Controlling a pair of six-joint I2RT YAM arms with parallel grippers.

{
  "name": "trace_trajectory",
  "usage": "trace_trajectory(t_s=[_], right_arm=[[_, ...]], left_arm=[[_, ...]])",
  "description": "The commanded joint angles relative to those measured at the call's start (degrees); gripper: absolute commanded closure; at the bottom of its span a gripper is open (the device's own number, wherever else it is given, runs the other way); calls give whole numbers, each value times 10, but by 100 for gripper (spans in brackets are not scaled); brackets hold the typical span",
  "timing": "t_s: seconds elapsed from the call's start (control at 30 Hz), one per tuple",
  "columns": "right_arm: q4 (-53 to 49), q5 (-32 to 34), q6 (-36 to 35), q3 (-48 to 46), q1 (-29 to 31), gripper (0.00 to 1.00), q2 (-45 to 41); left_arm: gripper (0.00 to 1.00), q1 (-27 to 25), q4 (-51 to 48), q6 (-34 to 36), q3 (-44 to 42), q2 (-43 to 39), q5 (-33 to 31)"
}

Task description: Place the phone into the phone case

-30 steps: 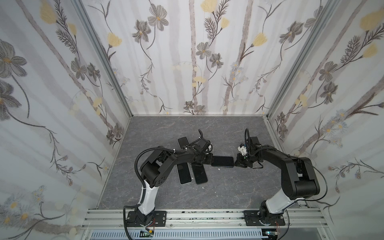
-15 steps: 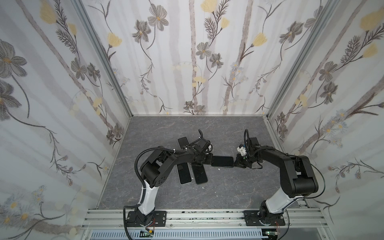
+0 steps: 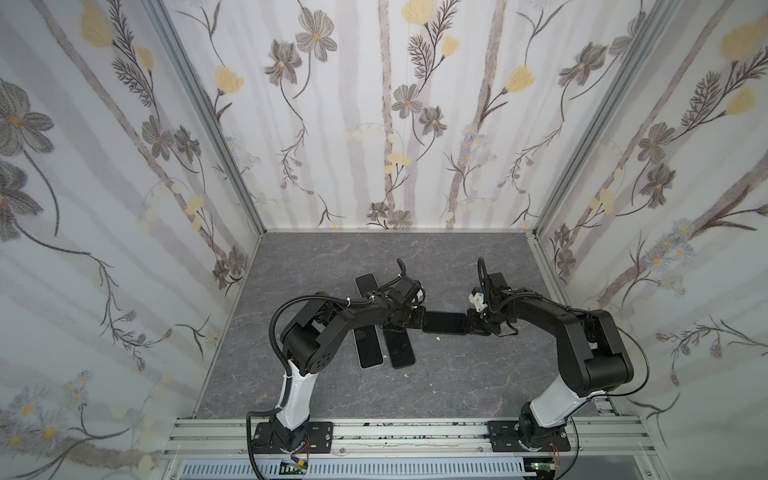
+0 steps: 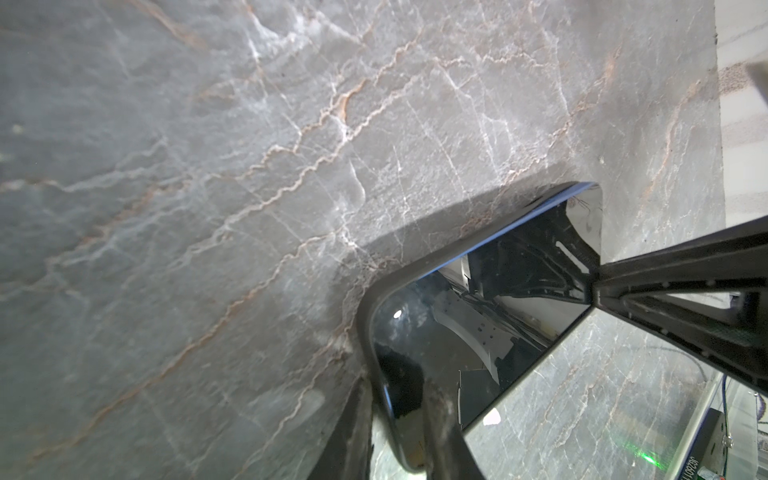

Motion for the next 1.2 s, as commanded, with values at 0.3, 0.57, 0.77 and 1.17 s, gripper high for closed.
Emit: trace_trajectory(t_s=[0.3, 0.57, 0.77, 1.17], right_arm=[[-27, 80, 13, 15, 26, 81, -3], [-22, 25, 22, 92, 8, 76, -59], [-19, -24, 8, 126, -27, 81, 3], [-18, -50, -3, 133, -27, 86, 63]], left_arm=[[76, -1, -43, -6, 7, -7, -4], [71, 11, -40, -14, 30, -40, -4], [69, 20, -46, -13, 58, -17, 3], [69, 21, -34, -20, 43, 4, 14]])
